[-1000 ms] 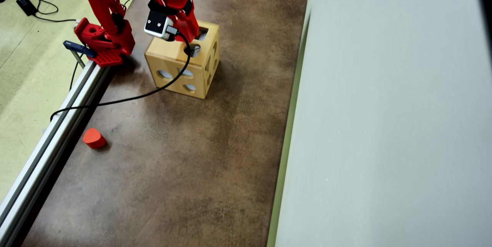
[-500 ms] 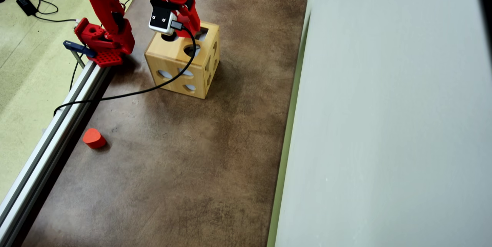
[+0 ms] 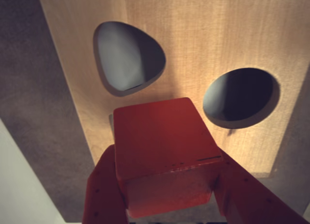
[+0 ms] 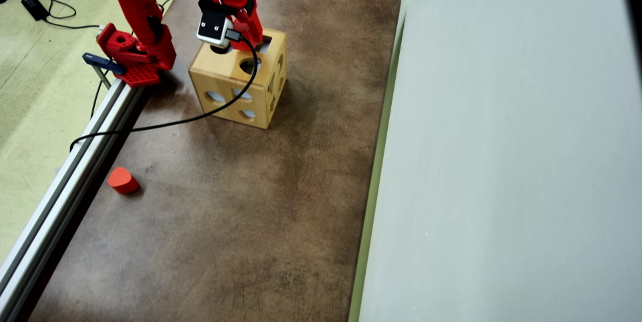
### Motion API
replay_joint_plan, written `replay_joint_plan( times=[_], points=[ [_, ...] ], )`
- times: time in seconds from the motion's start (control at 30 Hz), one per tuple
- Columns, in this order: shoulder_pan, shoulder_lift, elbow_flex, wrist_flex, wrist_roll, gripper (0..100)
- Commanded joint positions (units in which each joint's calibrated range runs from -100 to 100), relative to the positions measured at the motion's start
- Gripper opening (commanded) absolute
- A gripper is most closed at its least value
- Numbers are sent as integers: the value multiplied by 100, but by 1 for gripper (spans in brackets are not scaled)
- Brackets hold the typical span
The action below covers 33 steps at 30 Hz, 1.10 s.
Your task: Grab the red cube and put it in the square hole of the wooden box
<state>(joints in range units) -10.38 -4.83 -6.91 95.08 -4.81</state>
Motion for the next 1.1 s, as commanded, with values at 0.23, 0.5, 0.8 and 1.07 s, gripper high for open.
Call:
replay_joint_plan(
  times=[0.23,0.5,0.8,1.07],
  points=[
    [-336,385,-284,-199,-15,2],
    [-336,394,-293,-207,-15,2],
    [-262,309,-311,-207,-20,2],
    [-254,309,-767,-135,-20,2]
  ],
)
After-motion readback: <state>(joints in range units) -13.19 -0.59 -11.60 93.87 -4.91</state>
